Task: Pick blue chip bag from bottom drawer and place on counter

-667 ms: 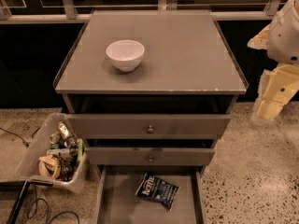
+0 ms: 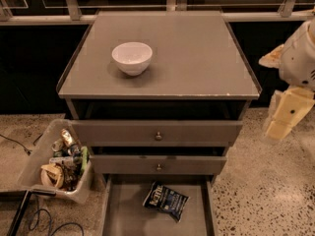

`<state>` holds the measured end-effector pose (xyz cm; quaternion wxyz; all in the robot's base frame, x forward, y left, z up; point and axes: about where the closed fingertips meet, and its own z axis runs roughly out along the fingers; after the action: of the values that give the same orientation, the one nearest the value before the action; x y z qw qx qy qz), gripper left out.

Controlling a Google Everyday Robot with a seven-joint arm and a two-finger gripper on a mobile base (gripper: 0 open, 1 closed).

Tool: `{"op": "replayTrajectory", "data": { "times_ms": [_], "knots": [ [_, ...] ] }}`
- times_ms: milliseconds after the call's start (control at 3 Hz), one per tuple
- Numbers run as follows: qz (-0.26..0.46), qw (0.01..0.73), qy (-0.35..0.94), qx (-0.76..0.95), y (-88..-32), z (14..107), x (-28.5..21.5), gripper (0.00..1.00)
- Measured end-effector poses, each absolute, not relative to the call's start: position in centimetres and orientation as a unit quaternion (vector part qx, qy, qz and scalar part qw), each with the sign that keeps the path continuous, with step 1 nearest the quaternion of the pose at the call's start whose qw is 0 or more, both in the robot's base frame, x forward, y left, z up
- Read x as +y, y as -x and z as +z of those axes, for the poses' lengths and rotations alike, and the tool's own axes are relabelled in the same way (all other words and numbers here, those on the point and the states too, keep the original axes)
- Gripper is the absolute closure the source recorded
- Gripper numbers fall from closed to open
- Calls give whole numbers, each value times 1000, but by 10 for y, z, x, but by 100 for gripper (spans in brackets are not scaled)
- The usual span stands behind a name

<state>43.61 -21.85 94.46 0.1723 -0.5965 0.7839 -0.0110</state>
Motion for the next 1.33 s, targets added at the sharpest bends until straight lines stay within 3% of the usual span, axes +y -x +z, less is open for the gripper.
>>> {"op": "replayTrajectory", "data": {
  "times_ms": [667, 1000, 1333],
  "knots": [
    [79, 250, 586, 767, -433, 845, -218, 0],
    [107, 252, 577, 769, -436, 787, -217, 0],
    [107, 252, 577, 769, -436, 787, -217, 0]
  ]
}}
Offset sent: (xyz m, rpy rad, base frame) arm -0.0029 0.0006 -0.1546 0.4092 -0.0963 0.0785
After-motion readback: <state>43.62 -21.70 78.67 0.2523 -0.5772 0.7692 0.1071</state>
